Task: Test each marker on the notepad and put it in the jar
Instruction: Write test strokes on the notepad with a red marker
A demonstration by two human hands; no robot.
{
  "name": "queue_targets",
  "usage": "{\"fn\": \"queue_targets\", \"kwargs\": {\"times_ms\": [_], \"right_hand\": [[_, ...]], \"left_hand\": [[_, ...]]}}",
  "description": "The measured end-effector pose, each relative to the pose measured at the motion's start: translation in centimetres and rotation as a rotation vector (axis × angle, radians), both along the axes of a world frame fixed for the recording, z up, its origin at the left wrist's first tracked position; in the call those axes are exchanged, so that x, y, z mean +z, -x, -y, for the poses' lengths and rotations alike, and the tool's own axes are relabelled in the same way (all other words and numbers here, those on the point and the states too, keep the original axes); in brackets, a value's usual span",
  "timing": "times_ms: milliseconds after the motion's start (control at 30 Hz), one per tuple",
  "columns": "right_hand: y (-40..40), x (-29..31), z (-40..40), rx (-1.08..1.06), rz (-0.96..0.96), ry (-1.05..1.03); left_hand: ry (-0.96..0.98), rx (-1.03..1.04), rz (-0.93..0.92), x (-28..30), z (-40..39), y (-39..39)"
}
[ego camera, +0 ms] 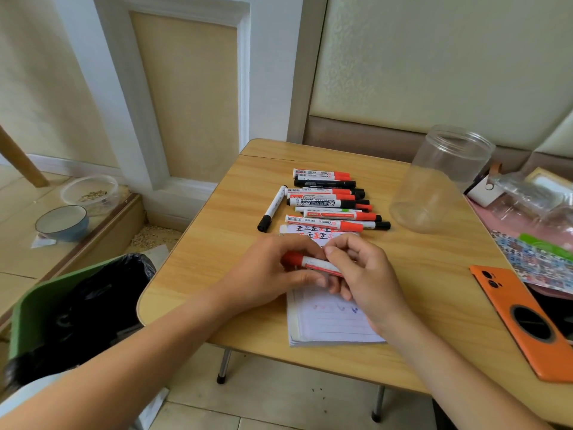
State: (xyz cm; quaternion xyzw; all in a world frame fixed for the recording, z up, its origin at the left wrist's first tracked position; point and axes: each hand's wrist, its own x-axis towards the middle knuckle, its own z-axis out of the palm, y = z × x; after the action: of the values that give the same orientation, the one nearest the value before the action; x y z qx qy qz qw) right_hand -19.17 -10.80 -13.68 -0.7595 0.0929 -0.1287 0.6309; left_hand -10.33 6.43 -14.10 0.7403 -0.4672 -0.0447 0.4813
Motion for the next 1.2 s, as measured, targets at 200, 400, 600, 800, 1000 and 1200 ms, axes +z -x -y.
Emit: {"fn": "queue_targets", "kwargs": {"times_ms": [200, 400, 600, 800, 1000, 1200], "right_hand": [[-0.2, -0.3, -0.2, -0.048, -0.023, 0.034], [-0.2, -0.3, -0.5, -0.065, -0.018, 0.070], [0.0, -0.3, -0.6, -0.057, 0.021, 0.155], [0.0, -0.3, -0.5, -0.054, 0.014, 0.167], [0.1, 0.1, -0.6, -0.016, -0.051, 0.025], [0.1, 0.2, -0.6, 0.000, 0.000, -0.039]], "left_hand": [[0.027, -0.004, -0.116, -0.7, 0.4, 0.0], [0.017, 0.000, -0.112, -0.8, 0.5, 0.0], [-0.026, -0.008, -0.095, -1.1, 0.4, -0.3], [-0.031, 0.022, -0.063, -1.0, 0.4, 0.3], [-0.189, 0.172, 0.374, 0.0, -0.7, -0.2], [-0.361, 0.241, 0.415, 2.0, -4.0, -1.9]]}}
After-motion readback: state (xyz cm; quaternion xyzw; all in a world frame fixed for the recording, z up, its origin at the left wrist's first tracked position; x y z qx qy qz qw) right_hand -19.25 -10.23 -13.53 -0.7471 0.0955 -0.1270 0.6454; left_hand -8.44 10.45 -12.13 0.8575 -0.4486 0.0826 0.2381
